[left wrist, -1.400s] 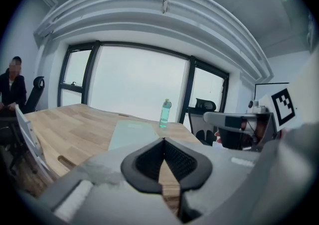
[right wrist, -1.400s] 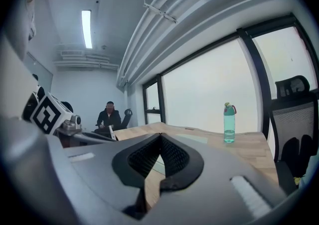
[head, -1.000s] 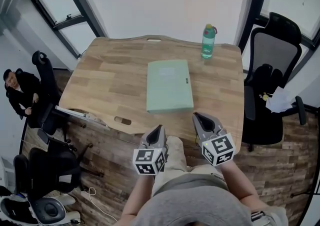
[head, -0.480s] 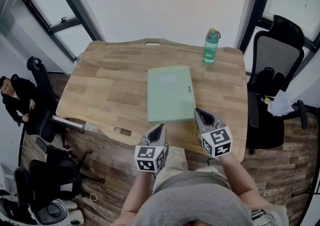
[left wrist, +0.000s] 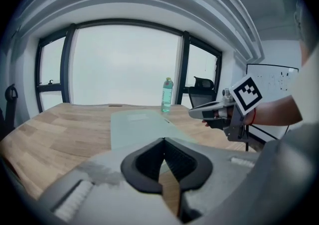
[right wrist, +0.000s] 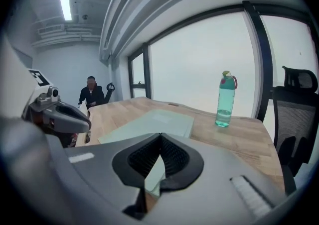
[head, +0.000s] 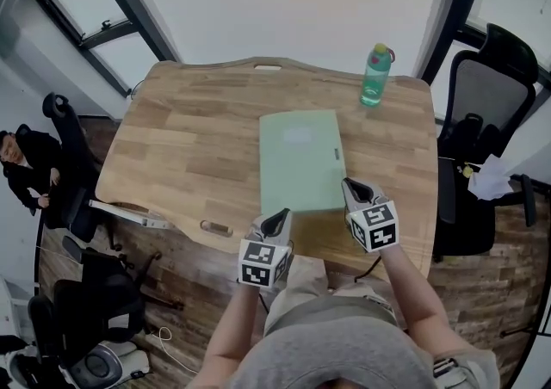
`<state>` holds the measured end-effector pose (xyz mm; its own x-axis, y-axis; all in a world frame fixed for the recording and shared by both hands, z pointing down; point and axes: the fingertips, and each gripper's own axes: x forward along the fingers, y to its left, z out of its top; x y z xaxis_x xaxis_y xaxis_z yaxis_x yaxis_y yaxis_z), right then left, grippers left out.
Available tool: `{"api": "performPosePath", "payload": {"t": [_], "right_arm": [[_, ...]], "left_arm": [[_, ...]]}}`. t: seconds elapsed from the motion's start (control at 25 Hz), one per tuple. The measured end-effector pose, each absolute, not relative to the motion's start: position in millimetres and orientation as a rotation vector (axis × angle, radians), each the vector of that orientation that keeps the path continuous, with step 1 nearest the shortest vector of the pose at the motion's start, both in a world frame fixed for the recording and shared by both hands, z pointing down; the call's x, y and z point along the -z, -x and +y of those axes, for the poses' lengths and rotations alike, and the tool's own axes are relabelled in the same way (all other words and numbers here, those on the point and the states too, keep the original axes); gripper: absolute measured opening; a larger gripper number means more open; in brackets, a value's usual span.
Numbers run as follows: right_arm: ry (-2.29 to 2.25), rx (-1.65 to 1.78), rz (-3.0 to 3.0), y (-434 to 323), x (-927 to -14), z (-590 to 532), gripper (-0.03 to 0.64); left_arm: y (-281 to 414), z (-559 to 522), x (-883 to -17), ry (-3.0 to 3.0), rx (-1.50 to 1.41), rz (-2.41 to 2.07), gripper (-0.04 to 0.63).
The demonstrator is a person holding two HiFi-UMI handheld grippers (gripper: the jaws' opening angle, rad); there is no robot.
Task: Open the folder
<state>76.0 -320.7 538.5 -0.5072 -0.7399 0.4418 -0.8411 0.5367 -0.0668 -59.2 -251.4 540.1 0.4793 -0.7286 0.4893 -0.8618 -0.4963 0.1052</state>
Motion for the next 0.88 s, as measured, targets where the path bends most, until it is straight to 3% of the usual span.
{"api": "performPosePath", "payload": {"t": [0.4,0.68,0.88], "right_arm": [[-1.255,-0.496,-2.257,-83.5,-599.9,-339.4,0.000],[-1.246,-0.547,-2.201,-91.6,-621.3,-345.8,0.000],[-1.233,-0.558,-2.202,-92.6,-626.9,-345.3,0.000]], "left_arm": [[58.5,-264.6,-574.0,-2.434,-0.743,-1.193,0.037],[56.8,-264.1,-602.9,-2.456,-0.917,-1.093,0.189],[63.1,-264.1,-617.1,-2.435,-1.039,-1.096,0.261]]}}
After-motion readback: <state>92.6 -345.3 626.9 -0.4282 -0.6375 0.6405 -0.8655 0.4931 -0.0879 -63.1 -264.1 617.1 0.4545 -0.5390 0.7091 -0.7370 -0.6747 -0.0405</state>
